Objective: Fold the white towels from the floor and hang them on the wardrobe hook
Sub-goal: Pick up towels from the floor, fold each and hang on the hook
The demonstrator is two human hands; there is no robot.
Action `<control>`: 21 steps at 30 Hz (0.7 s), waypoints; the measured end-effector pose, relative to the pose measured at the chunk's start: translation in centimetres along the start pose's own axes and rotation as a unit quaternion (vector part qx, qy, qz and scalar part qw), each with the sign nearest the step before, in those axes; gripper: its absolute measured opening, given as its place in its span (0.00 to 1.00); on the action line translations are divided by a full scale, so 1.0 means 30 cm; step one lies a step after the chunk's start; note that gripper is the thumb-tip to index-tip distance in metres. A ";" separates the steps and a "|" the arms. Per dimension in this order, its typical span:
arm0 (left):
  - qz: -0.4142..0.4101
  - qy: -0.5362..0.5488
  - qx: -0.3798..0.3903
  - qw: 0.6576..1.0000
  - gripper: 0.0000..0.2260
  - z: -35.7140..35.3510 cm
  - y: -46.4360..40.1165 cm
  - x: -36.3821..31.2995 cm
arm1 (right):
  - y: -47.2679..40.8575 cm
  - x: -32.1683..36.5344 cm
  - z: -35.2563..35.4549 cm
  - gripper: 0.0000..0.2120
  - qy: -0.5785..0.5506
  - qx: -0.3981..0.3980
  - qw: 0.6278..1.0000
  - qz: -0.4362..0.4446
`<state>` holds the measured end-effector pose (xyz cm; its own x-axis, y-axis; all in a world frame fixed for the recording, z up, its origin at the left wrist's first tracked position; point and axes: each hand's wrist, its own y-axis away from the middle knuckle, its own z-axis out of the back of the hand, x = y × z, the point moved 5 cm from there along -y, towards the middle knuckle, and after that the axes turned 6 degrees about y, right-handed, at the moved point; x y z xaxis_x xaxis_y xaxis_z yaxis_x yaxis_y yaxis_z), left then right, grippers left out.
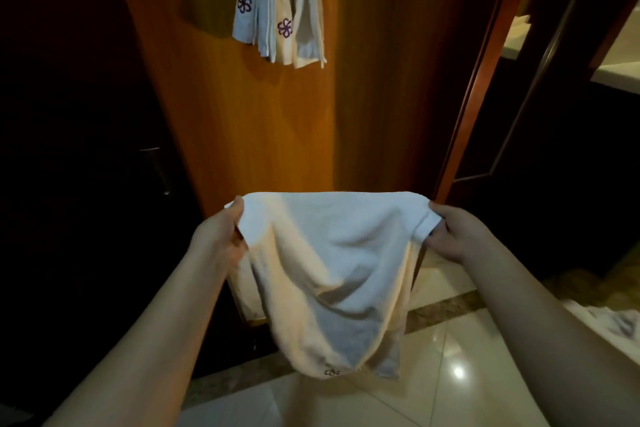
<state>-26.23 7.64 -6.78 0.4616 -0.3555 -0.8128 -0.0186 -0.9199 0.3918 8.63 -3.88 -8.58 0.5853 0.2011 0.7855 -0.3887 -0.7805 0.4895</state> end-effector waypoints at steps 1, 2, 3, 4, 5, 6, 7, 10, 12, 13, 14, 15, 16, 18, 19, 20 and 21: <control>-0.011 0.012 0.004 1.000 0.13 -0.016 0.033 0.028 | 0.016 -0.043 -0.024 0.14 -0.034 -0.004 0.999 -0.011; -0.022 0.020 0.009 1.000 0.12 -0.032 0.070 0.056 | 0.040 -0.082 -0.052 0.15 -0.062 -0.008 0.998 -0.011; -0.031 0.022 0.018 0.999 0.14 -0.050 0.109 0.086 | 0.071 -0.116 -0.087 0.15 -0.086 -0.005 0.996 0.001; -0.040 0.019 0.025 0.999 0.15 -0.069 0.151 0.117 | 0.109 -0.145 -0.124 0.14 -0.090 0.001 0.996 0.017; -0.049 0.007 0.032 0.998 0.15 -0.087 0.192 0.146 | 0.150 -0.174 -0.162 0.14 -0.080 0.013 0.996 0.036; -0.058 -0.017 0.037 0.997 0.15 -0.103 0.233 0.171 | 0.190 -0.199 -0.196 0.14 -0.044 0.016 0.997 0.059; -0.064 -0.041 0.044 0.996 0.14 -0.116 0.272 0.194 | 0.226 -0.219 -0.228 0.15 0.018 0.010 0.996 0.087; -0.068 -0.100 0.085 0.989 0.06 -0.162 0.372 0.227 | 0.317 -0.245 -0.296 0.17 0.201 -0.026 0.963 0.179; -0.085 -0.123 0.111 0.982 0.08 -0.181 0.409 0.231 | 0.363 -0.244 -0.334 0.14 0.262 0.001 0.934 0.244; -0.096 -0.125 0.115 0.981 0.09 -0.185 0.418 0.228 | 0.377 -0.243 -0.345 0.12 0.288 0.011 0.920 0.265; -0.099 -0.125 0.117 0.980 0.09 -0.188 0.425 0.223 | 0.383 -0.238 -0.347 0.10 0.302 0.015 0.912 0.275; -0.099 -0.121 0.116 0.981 0.09 -0.187 0.429 0.219 | 0.388 -0.232 -0.347 0.10 0.306 0.018 0.909 0.282; -0.095 -0.109 0.108 0.984 0.10 -0.184 0.426 0.213 | 0.388 -0.226 -0.343 0.10 0.308 0.015 0.907 0.286; -0.095 -0.082 0.082 0.989 0.09 -0.173 0.419 0.198 | 0.383 -0.219 -0.333 0.11 0.313 0.004 0.904 0.290; -0.100 -0.082 0.077 0.989 0.09 -0.171 0.416 0.192 | 0.382 -0.218 -0.332 0.11 0.316 0.001 0.902 0.294; -0.107 -0.086 0.078 0.987 0.09 -0.174 0.419 0.186 | 0.387 -0.216 -0.335 0.11 0.316 0.003 0.900 0.298; -0.113 -0.090 0.084 0.986 0.09 -0.178 0.423 0.185 | 0.391 -0.217 -0.344 0.10 0.317 0.011 0.899 0.303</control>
<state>-19.16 -5.11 -4.00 0.3059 -0.1481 -0.9405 -0.0869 -0.9881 0.1273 -7.08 -8.25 -4.03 -0.2553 0.0271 0.9665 -0.4815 -0.8704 -0.1027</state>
